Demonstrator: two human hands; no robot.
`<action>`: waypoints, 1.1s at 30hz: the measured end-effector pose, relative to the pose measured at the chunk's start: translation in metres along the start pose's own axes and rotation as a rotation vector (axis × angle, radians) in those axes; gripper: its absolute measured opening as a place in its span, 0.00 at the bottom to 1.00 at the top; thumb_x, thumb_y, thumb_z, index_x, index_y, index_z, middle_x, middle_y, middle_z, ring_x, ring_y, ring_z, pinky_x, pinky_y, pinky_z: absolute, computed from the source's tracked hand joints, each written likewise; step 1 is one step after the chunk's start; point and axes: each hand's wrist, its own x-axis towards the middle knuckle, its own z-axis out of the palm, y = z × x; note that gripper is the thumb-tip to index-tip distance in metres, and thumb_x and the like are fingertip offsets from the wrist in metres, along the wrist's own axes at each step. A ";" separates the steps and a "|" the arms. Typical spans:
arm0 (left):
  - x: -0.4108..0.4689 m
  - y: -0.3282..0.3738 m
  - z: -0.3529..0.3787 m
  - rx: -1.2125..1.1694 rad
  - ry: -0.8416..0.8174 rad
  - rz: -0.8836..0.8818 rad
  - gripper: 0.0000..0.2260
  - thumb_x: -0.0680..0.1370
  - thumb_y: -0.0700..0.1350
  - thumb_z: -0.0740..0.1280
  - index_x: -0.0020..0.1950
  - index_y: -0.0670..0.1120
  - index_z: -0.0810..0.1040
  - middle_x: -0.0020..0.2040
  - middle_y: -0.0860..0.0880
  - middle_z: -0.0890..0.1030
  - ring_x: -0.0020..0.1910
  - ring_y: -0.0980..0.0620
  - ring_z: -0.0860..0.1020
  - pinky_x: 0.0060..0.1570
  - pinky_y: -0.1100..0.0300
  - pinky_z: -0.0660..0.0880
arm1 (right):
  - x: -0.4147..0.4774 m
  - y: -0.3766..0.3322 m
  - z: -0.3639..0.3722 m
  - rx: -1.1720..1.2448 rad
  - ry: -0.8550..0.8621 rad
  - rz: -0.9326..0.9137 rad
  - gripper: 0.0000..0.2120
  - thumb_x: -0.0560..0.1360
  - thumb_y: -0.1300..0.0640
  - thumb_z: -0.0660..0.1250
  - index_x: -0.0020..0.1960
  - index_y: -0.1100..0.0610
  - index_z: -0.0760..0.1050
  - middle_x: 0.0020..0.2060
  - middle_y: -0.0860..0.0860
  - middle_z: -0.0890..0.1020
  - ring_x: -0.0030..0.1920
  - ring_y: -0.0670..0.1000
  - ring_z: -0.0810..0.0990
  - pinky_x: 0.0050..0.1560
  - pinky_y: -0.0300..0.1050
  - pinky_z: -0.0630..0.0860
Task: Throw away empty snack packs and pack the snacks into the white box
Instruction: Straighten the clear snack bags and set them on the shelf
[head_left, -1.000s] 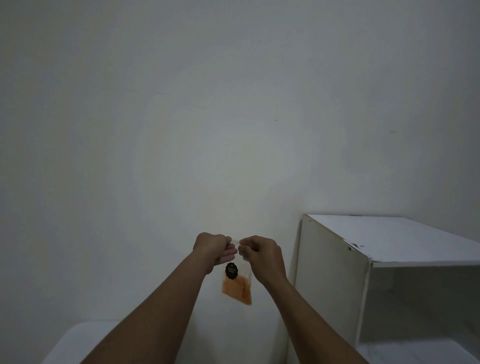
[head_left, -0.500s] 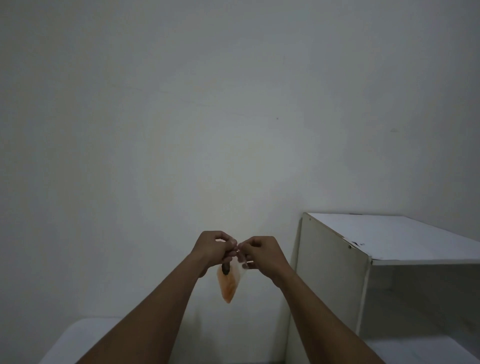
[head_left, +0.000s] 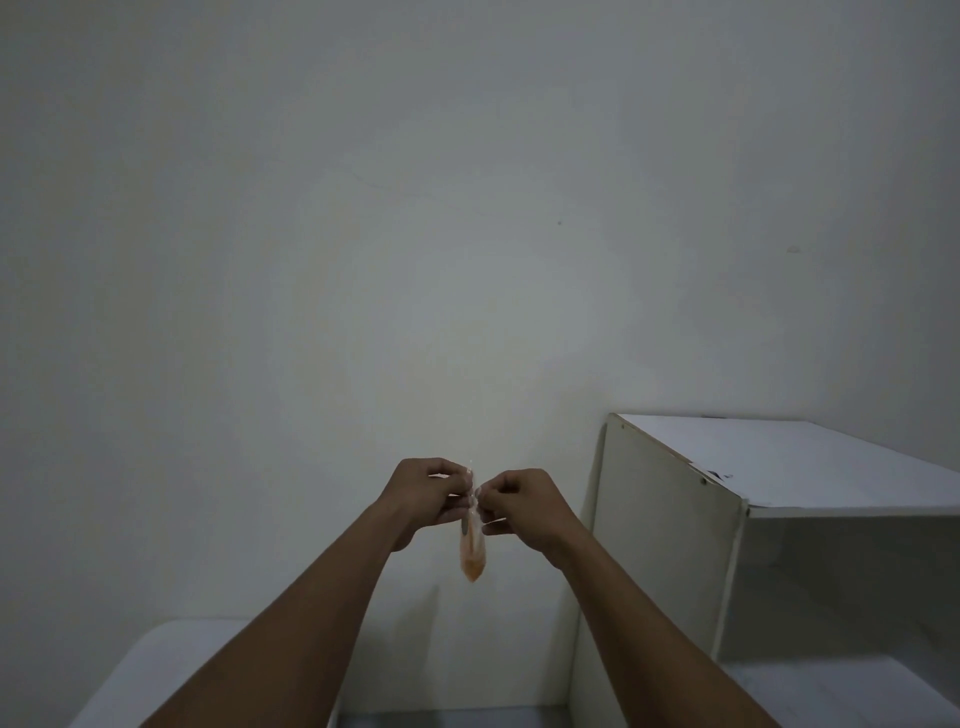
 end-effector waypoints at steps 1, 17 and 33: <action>0.001 -0.001 -0.001 -0.007 0.004 -0.002 0.04 0.75 0.33 0.69 0.49 0.36 0.82 0.41 0.39 0.84 0.37 0.48 0.84 0.42 0.58 0.82 | 0.000 0.001 0.001 0.000 -0.002 0.000 0.06 0.75 0.67 0.66 0.46 0.68 0.81 0.37 0.58 0.83 0.38 0.52 0.83 0.41 0.44 0.82; 0.023 -0.007 -0.004 -0.108 0.179 -0.132 0.09 0.71 0.40 0.71 0.49 0.40 0.83 0.48 0.45 0.86 0.46 0.51 0.83 0.40 0.59 0.81 | 0.010 0.026 0.014 -0.333 -0.042 -0.045 0.15 0.69 0.41 0.72 0.49 0.50 0.80 0.42 0.48 0.84 0.42 0.50 0.83 0.44 0.46 0.80; 0.057 -0.181 -0.026 0.127 0.205 -0.307 0.06 0.76 0.46 0.69 0.40 0.48 0.83 0.49 0.45 0.85 0.42 0.43 0.80 0.42 0.46 0.82 | 0.042 0.157 0.050 -0.207 0.107 0.218 0.06 0.73 0.50 0.71 0.41 0.52 0.81 0.38 0.48 0.84 0.43 0.51 0.83 0.51 0.58 0.81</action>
